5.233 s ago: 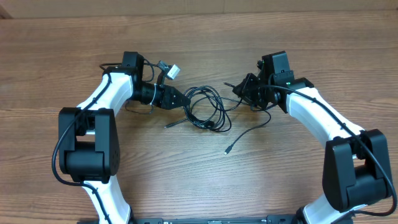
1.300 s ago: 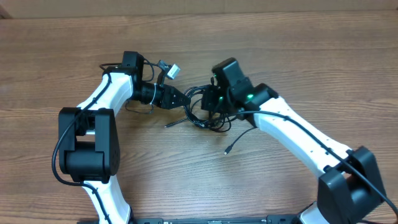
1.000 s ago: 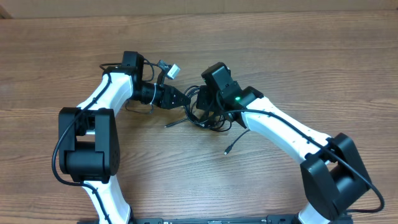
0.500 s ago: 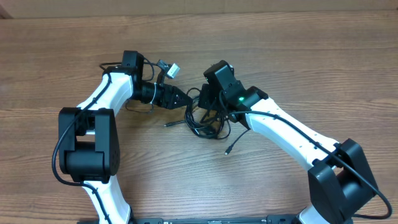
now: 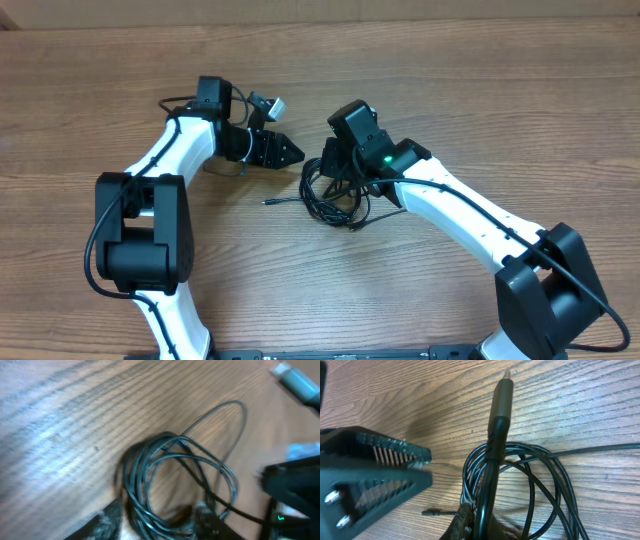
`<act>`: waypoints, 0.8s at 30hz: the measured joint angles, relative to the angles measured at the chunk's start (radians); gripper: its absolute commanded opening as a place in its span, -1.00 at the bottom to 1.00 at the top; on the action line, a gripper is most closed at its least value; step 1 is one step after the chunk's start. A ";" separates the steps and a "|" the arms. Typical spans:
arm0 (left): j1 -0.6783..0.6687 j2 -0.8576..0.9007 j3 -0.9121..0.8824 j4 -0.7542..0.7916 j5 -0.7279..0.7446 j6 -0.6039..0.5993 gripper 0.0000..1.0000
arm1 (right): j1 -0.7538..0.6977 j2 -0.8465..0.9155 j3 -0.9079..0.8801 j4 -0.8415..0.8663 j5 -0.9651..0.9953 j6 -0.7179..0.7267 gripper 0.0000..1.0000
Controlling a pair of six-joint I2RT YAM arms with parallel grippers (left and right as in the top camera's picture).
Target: Untangle cables
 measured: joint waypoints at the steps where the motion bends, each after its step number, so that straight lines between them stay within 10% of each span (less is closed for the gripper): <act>1: -0.009 0.000 0.000 0.018 -0.026 -0.019 -0.24 | 0.000 0.000 0.000 0.001 0.000 0.000 -0.93; 24: -0.175 0.000 0.000 0.077 -0.529 -0.292 -0.29 | -0.005 0.175 0.000 0.064 0.034 0.087 -0.93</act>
